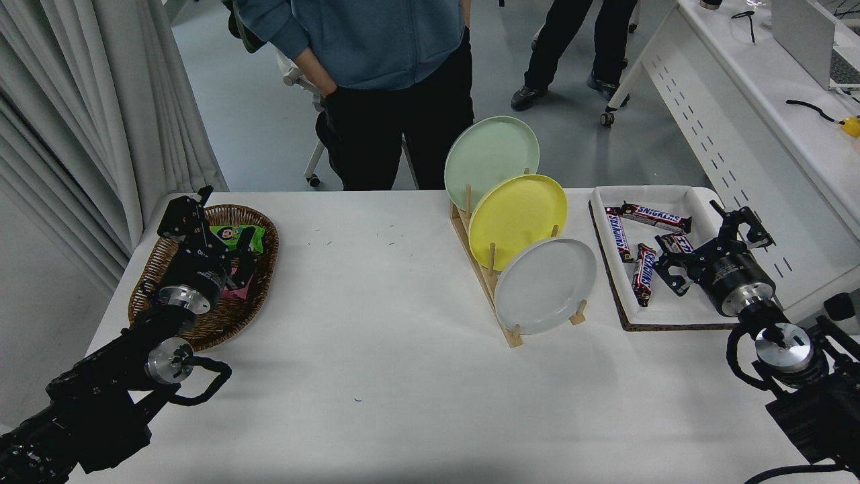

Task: Place the plate on the table

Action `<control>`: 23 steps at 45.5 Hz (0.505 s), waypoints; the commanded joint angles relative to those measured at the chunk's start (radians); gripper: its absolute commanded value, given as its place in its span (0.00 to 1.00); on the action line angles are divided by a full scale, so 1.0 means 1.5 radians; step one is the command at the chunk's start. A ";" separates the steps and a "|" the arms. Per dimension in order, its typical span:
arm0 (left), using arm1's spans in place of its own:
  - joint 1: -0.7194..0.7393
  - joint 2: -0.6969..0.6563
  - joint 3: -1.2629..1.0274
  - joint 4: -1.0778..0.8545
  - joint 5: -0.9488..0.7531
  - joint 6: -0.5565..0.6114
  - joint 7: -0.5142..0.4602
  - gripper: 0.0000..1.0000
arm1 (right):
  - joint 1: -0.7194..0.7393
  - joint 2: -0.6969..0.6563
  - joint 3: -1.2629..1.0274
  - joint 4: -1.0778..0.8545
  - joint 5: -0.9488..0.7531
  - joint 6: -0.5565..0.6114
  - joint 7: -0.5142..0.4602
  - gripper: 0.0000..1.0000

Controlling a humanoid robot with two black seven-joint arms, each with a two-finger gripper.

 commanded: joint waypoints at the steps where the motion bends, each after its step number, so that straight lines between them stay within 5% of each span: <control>1: 0.001 0.000 -0.001 0.000 -0.001 -0.001 -0.001 1.00 | -0.004 0.006 -0.001 -0.001 0.000 0.003 0.000 0.99; 23: 0.001 -0.003 -0.003 0.000 -0.011 -0.001 -0.003 1.00 | 0.004 0.006 0.000 -0.002 -0.001 0.002 0.000 0.99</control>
